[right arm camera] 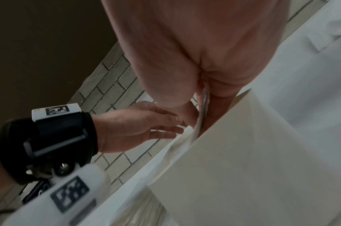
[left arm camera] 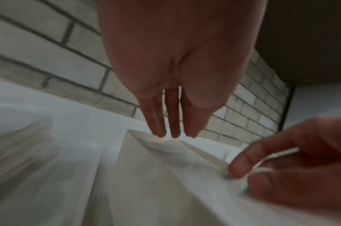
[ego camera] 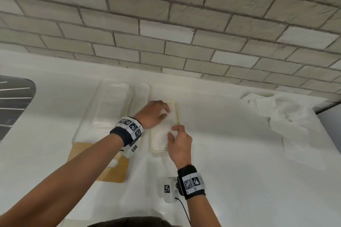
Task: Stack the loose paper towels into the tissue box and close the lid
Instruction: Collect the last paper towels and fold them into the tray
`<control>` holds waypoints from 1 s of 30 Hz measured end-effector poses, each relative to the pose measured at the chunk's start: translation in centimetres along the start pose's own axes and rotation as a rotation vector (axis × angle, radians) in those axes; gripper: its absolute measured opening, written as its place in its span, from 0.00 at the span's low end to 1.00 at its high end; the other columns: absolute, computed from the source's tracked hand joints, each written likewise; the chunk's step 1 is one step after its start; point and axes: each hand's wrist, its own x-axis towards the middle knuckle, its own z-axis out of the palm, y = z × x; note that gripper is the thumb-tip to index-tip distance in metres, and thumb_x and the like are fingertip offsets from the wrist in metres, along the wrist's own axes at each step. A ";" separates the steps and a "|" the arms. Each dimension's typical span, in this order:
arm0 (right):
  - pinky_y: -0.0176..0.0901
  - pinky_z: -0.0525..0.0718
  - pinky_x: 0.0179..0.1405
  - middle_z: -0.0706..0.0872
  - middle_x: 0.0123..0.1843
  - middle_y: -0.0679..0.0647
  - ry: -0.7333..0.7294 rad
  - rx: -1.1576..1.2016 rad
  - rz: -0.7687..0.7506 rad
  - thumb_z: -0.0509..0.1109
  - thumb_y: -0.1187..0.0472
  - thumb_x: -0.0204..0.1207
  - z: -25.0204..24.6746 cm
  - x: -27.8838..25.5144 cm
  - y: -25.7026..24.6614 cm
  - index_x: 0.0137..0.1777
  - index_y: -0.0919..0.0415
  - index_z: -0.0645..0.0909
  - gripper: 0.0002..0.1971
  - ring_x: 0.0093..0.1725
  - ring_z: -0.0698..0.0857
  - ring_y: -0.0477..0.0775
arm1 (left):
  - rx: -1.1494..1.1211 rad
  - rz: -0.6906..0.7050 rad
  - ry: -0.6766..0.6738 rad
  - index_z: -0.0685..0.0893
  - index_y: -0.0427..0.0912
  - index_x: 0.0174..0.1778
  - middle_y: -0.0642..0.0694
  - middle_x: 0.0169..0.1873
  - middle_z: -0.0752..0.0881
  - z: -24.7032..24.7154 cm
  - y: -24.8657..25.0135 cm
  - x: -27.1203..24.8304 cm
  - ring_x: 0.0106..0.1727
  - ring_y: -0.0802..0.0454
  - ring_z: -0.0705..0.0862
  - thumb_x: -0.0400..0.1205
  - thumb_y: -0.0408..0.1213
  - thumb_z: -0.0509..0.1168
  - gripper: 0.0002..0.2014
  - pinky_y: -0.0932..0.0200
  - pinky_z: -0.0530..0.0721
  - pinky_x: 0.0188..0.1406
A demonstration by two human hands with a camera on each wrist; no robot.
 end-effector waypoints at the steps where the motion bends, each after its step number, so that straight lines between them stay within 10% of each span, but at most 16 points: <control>1: 0.26 0.78 0.35 0.90 0.48 0.57 -0.008 -0.014 0.000 0.69 0.63 0.90 -0.3 -0.1 -0.1 0.68 0.58 0.79 0.10 0.41 0.88 0.53 | 0.056 0.003 -0.087 0.83 0.48 0.76 0.47 0.76 0.81 0.3 0.2 0.1 0.79 0.42 0.75 0.92 0.42 0.66 0.16 0.49 0.72 0.78; 6: 0.46 0.87 0.56 0.87 0.60 0.57 -0.084 -0.306 -0.095 0.69 0.57 0.90 -2.6 -2.1 -0.4 0.70 0.57 0.83 0.12 0.57 0.90 0.59 | 0.229 0.042 -0.287 0.70 0.55 0.89 0.49 0.84 0.69 1.6 0.6 0.7 0.83 0.43 0.68 0.91 0.52 0.66 0.28 0.43 0.72 0.81; 12: 0.52 0.76 0.82 0.81 0.76 0.52 -0.161 -0.608 -0.624 0.63 0.46 0.89 -1.8 -3.2 0.8 0.68 0.55 0.88 0.19 0.79 0.77 0.56 | 0.350 0.121 -0.359 0.72 0.54 0.89 0.49 0.91 0.61 1.1 0.4 2.0 0.90 0.45 0.61 0.89 0.53 0.69 0.31 0.46 0.65 0.88; 26: 0.60 0.88 0.58 0.78 0.74 0.51 -0.464 -0.765 -0.486 0.70 0.42 0.83 -1.6 -2.6 0.3 0.78 0.46 0.84 0.25 0.72 0.75 0.58 | 0.402 0.086 -0.460 0.69 0.49 0.91 0.46 0.92 0.59 0.5 1.9 2.4 0.90 0.41 0.65 0.79 0.29 0.81 0.44 0.49 0.66 0.87; 30: 0.54 0.89 0.57 0.83 0.74 0.44 -0.247 -0.445 -0.447 0.68 0.41 0.87 -5.8 -3.5 1.1 0.76 0.45 0.85 0.21 0.71 0.82 0.53 | 0.270 0.024 -0.232 0.75 0.53 0.87 0.49 0.87 0.70 -0.8 4.7 0.8 0.87 0.46 0.68 0.85 0.36 0.76 0.33 0.50 0.67 0.83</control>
